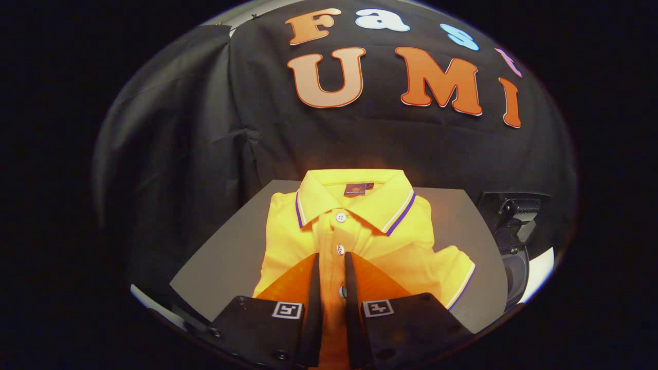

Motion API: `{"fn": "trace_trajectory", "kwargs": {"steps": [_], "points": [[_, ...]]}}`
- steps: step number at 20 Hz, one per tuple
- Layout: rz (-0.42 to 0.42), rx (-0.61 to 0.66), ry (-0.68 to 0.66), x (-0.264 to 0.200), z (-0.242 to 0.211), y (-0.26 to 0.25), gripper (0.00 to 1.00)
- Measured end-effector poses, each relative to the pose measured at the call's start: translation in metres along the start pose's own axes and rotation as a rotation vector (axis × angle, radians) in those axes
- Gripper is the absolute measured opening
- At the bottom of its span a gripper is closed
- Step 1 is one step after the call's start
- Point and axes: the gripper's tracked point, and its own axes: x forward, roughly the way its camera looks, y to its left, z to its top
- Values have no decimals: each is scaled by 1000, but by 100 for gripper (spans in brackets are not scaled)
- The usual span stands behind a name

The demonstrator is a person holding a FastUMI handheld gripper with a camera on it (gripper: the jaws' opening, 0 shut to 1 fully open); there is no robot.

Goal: Put the clothes into the washing machine and then close the washing machine lid.

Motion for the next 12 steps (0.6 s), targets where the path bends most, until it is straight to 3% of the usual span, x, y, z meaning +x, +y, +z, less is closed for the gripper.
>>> {"fn": "trace_trajectory", "kwargs": {"steps": [2, 4, 12], "points": [[-5, 1, 16, -1, -3, 0, 15], [7, 4, -6, -4, 0, 2, 8], [62, 51, -264, -48, 46, -1, 8]]}}
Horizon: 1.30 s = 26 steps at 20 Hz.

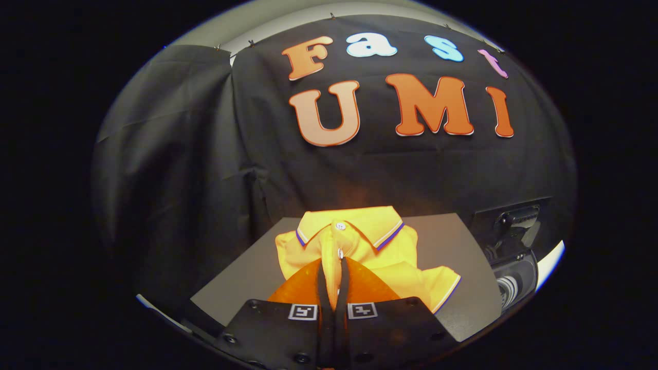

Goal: Put the clothes into the washing machine and then close the washing machine lid.

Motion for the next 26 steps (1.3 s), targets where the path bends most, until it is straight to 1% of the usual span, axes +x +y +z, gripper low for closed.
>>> {"fn": "trace_trajectory", "kwargs": {"steps": [2, 8, 13, 16, 20, 26], "points": [[-2, -4, -58, -12, 20, -4, 8], [6, 5, -141, -48, 58, -18, 8], [22, 6, -194, -79, 88, -47, 8], [26, 1, -229, -96, 110, -81, 8], [4, 23, -280, -116, 138, -148, 8], [-56, 50, -299, -137, 148, -256, 7]]}}
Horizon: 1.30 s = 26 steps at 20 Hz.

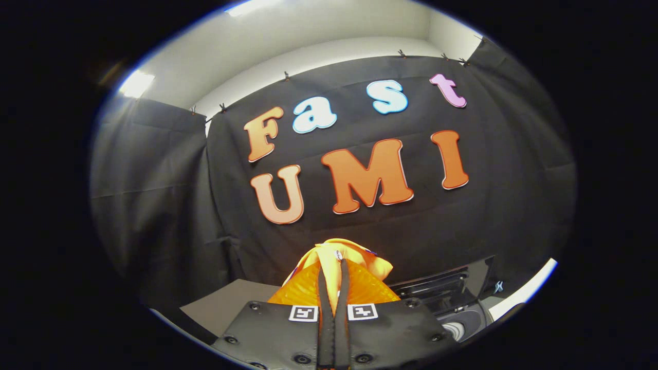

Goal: Put the clothes into the washing machine and then close the washing machine lid.

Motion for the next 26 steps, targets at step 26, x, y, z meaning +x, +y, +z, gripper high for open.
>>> {"fn": "trace_trajectory", "kwargs": {"steps": [26], "points": [[-193, 25, 449, 35, -278, -221, 8]]}}
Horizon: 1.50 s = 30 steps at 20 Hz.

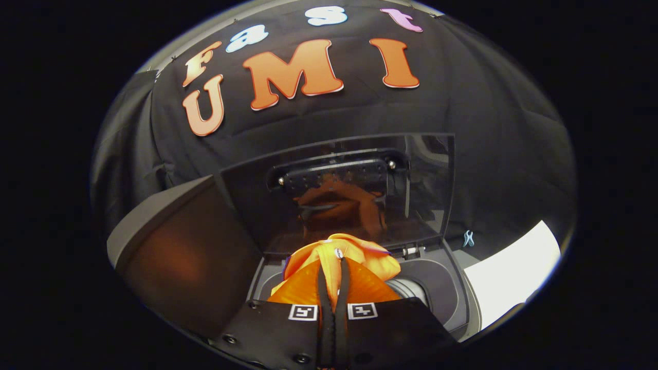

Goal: Put the clothes into the washing machine and then close the washing machine lid.

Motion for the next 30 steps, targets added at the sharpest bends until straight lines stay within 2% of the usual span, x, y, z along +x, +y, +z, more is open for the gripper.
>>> {"fn": "trace_trajectory", "kwargs": {"steps": [6, 13, 16, 22, 30], "points": [[-42, 7, 120, 48, -51, -10, 8], [-82, 17, 367, 78, -139, -14, 8], [-115, 64, 411, 83, -151, -20, 8], [-140, 63, 432, 90, -153, -35, 8], [-132, 41, 418, 91, -145, -38, 8]]}}
